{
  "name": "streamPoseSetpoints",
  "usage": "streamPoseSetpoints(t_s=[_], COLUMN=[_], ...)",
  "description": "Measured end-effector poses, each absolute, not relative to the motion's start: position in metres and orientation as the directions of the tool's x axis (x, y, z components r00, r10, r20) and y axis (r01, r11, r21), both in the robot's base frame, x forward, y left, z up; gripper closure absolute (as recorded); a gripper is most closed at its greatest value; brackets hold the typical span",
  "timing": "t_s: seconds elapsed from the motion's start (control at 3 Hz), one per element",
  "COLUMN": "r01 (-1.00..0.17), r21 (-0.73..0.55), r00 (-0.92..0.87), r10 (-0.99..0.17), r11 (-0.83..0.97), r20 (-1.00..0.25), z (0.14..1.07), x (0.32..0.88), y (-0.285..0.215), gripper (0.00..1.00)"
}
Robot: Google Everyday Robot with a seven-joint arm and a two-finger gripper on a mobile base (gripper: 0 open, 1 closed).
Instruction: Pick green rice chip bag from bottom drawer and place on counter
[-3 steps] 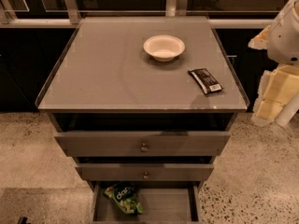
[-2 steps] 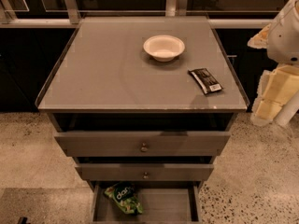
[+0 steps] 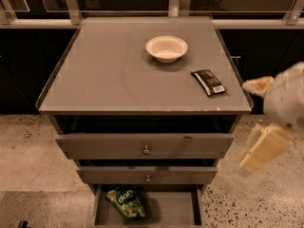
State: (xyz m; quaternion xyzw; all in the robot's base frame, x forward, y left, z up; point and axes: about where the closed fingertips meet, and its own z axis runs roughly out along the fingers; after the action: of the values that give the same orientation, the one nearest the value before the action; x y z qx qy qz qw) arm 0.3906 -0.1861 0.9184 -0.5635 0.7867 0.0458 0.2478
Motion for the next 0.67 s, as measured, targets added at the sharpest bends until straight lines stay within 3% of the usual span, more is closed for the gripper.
streamPoseSetpoints(t_s=[0.33,0.67], r01=[-0.918,-0.909], r21=[-0.104,-0.066], r00=[-0.252,-0.276], r10=[-0.765,-0.713], r11=[0.383,0.411], r20=[-0.592,-0.645], z=[0.831,0.801], x=[0.378,0.374], y=[-0.167,-0.158], gripper=[0.0,0.0])
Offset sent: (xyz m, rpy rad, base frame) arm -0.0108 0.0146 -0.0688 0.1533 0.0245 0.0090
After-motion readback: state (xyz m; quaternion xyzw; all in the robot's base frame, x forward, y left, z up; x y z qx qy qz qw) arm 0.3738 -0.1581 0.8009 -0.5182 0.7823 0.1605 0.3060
